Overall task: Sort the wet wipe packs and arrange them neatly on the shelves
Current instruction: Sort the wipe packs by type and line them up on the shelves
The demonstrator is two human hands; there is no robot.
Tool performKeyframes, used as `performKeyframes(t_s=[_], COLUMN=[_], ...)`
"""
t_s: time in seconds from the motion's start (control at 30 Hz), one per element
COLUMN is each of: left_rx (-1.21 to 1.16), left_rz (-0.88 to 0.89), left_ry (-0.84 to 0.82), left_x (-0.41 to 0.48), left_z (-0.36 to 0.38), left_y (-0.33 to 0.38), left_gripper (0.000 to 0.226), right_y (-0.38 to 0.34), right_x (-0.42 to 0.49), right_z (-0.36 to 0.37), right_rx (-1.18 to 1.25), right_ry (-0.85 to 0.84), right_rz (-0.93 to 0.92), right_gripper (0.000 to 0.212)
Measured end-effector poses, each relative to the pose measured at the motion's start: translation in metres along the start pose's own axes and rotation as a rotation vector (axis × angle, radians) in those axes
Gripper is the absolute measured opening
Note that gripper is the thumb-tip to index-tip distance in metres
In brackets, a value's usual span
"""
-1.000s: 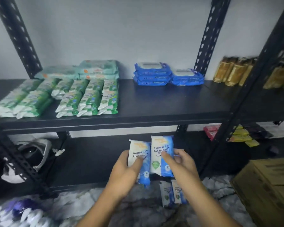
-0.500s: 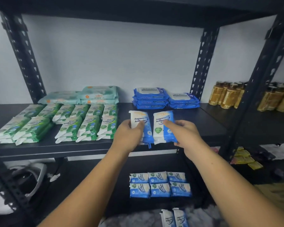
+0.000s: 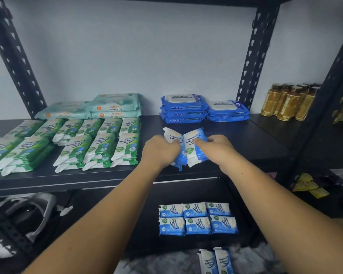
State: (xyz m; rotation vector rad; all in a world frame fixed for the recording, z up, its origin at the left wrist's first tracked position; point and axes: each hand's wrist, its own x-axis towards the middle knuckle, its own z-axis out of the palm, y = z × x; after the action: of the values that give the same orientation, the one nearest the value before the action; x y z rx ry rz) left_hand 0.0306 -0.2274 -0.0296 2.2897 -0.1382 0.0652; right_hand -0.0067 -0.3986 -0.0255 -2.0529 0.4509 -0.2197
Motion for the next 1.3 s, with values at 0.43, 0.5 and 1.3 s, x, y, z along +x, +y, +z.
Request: performKeyframes(t_s=[0.43,0.5,1.3], left_rx=[0.348,0.358,0.478], left_rz=[0.395,0.543,0.746], left_ry=[0.151,0.117,0.246], left_x=[-0.013,-0.025,0.003], left_z=[-0.013,-0.022,0.008], left_y=[-0.016,-0.02,-0.033], left_gripper=[0.045,0.051,0.02], right_y=[0.035,0.042,0.052], right_x=[-0.007,-0.02,-0.017], right_z=[0.007,0.005,0.005], right_rx=[-0.075,-0.149,-0.407], right_ry=[0.142,0.18,0.319], right_rz=[-0.347,-0.578,-0.913], right_gripper=[0.035,0.032,0.035])
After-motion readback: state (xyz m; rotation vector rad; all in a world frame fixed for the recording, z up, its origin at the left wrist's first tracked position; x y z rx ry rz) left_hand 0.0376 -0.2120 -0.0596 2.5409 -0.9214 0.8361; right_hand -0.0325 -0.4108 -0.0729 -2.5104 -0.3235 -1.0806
